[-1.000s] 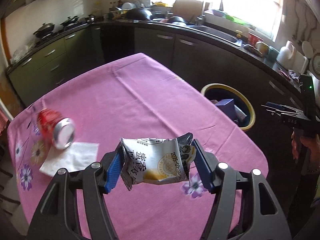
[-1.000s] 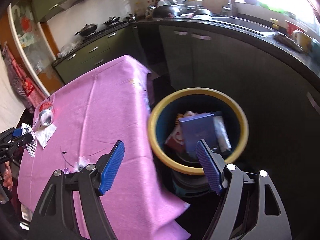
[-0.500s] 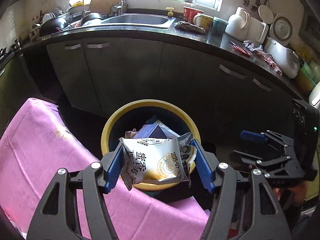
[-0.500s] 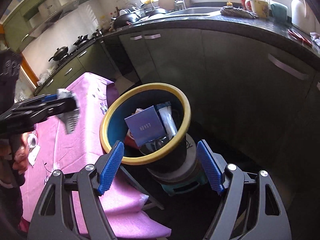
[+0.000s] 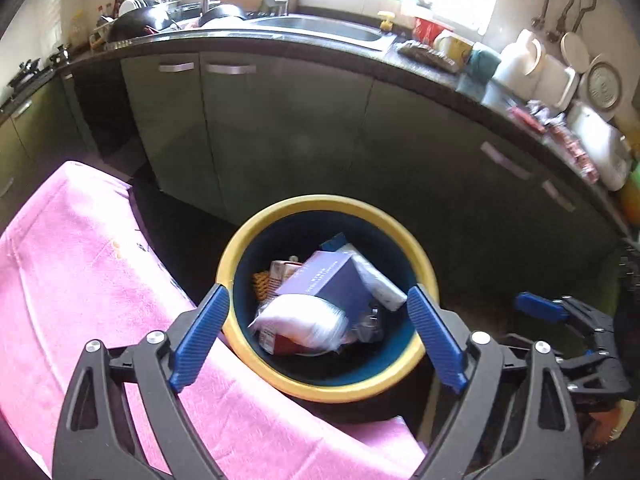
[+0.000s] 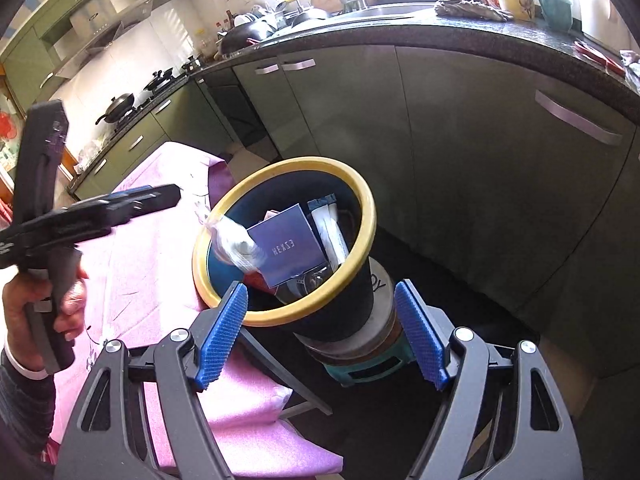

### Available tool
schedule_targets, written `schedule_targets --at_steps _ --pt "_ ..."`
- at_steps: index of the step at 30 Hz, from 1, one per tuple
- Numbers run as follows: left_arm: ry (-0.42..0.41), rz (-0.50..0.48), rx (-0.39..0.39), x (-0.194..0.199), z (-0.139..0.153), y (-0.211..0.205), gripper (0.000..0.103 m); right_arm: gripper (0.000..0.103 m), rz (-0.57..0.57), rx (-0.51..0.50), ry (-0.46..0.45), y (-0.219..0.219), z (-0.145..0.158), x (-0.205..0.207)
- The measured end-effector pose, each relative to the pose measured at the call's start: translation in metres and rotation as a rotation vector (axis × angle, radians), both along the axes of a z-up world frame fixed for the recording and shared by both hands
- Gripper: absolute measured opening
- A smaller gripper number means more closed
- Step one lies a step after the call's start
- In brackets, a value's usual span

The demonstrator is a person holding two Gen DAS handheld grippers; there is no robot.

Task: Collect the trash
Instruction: 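Carry the snack wrapper over the bin and open the left gripper, then grasp the red Coke can with the right gripper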

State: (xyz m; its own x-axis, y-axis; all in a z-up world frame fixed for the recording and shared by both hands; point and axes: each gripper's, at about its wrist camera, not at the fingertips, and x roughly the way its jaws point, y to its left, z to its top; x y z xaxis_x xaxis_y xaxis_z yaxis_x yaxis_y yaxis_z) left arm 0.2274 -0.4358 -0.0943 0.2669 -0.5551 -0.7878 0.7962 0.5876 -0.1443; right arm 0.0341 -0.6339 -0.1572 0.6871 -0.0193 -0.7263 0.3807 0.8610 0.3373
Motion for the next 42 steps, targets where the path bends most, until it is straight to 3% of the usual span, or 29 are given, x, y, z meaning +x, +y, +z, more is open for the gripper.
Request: schedule_targets --at_steps 6,10,13,17,21,28,31,33,37,42 --pt "0.006 -0.025 -0.06 -0.01 0.018 0.019 0.087 0.076 0.017 -0.015 -0.011 0.015 0.008 0.003" --pt "-0.022 0.006 -0.12 -0.016 0.035 0.054 0.09 0.077 0.03 -0.031 0.002 0.024 0.012 0.008" --pt "-0.058 0.075 -0.178 -0.02 0.045 0.105 0.093 0.077 0.055 -0.045 0.014 0.032 0.014 0.017" --pt "-0.106 0.194 -0.198 -0.019 0.05 0.181 0.096 0.077 0.114 -0.058 0.04 0.051 0.015 0.043" --pt "-0.139 0.384 -0.199 -0.006 0.052 0.274 0.096 0.077 0.225 -0.087 0.055 0.088 0.022 0.083" --pt "-0.235 0.735 -0.14 0.028 0.056 0.412 0.096 0.077 0.46 -0.175 0.063 0.186 0.049 0.16" --pt "-0.259 0.868 -0.087 0.037 0.044 0.459 0.096 0.077 0.608 -0.148 0.063 0.237 0.065 0.197" --pt "-0.23 0.937 -0.079 0.037 0.033 0.487 0.096 0.079 0.716 -0.1 0.076 0.273 0.072 0.226" --pt "-0.15 0.943 -0.124 0.017 0.015 0.51 0.096 0.08 0.887 -0.059 0.136 0.349 0.081 0.282" --pt "-0.164 0.892 -0.121 0.001 -0.001 0.504 0.096 0.086 1.044 -0.002 0.253 0.436 0.076 0.348"
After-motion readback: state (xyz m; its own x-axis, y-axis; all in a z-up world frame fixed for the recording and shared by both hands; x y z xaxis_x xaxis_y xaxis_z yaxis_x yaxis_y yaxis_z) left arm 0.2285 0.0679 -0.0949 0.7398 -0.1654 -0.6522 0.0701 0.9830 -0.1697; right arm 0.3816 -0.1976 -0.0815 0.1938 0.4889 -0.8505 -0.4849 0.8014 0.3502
